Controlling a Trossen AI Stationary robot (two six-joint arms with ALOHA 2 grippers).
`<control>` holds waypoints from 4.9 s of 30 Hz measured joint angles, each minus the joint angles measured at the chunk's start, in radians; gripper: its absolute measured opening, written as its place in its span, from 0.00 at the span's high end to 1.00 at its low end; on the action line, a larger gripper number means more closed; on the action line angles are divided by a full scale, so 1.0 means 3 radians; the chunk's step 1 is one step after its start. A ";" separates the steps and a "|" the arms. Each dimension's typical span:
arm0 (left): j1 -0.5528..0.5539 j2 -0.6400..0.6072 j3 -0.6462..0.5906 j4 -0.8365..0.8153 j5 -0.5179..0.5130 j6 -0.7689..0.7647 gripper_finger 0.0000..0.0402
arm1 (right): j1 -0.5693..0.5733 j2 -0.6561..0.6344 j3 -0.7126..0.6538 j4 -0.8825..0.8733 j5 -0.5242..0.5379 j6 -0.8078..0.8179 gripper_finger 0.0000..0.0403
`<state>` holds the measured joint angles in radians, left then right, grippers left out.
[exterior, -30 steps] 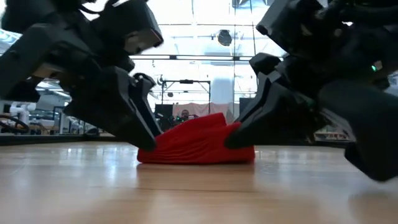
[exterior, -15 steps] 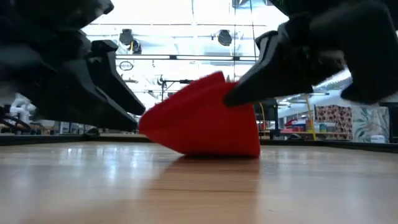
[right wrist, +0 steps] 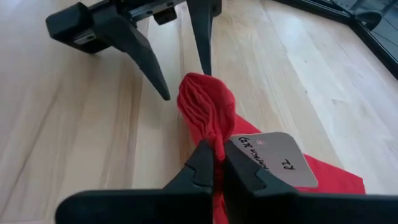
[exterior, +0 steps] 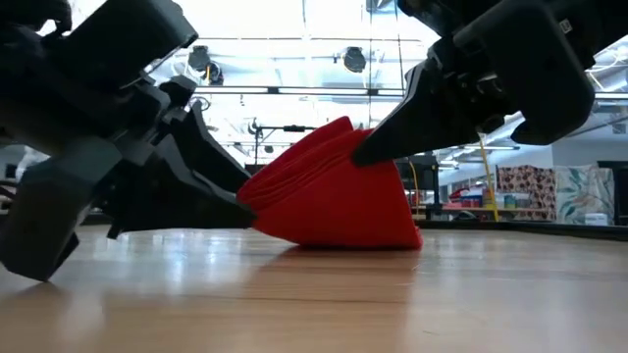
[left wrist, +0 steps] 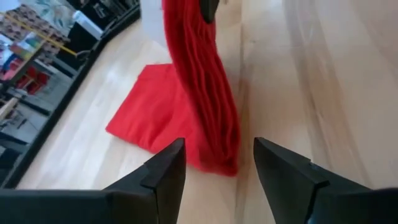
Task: Roll napkin
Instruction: Roll the red napkin
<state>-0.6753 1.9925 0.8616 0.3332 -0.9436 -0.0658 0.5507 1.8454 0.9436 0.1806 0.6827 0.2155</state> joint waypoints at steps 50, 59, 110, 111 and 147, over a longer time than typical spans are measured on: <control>0.0254 -0.0802 0.0120 -0.0252 0.2070 -0.0081 0.95 | 0.0903 0.0494 0.0003 0.0002 0.0507 0.1204 0.50; 0.0259 -0.0802 0.0120 -0.0380 0.1841 0.0100 0.95 | 0.1002 0.0491 0.0004 -0.0762 0.1121 0.1638 0.71; 0.0211 -0.0565 -0.0036 -0.0562 0.1147 -0.0017 0.95 | 0.0305 0.0281 -0.0816 0.1300 0.0787 0.0904 0.98; 0.0212 -0.0565 -0.0036 -0.0555 0.1148 0.0005 0.95 | 0.0285 0.0281 -0.0816 0.1389 0.0876 0.0858 0.98; 0.0371 -0.0579 -0.0033 -0.0891 0.1737 0.2591 0.95 | -0.1168 -0.0031 -0.0986 0.1806 -0.1691 0.0610 0.99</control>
<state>-0.5639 1.8187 0.8516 0.0660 -0.4225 0.7115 0.2003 1.8361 0.6477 0.7225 0.1754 0.3986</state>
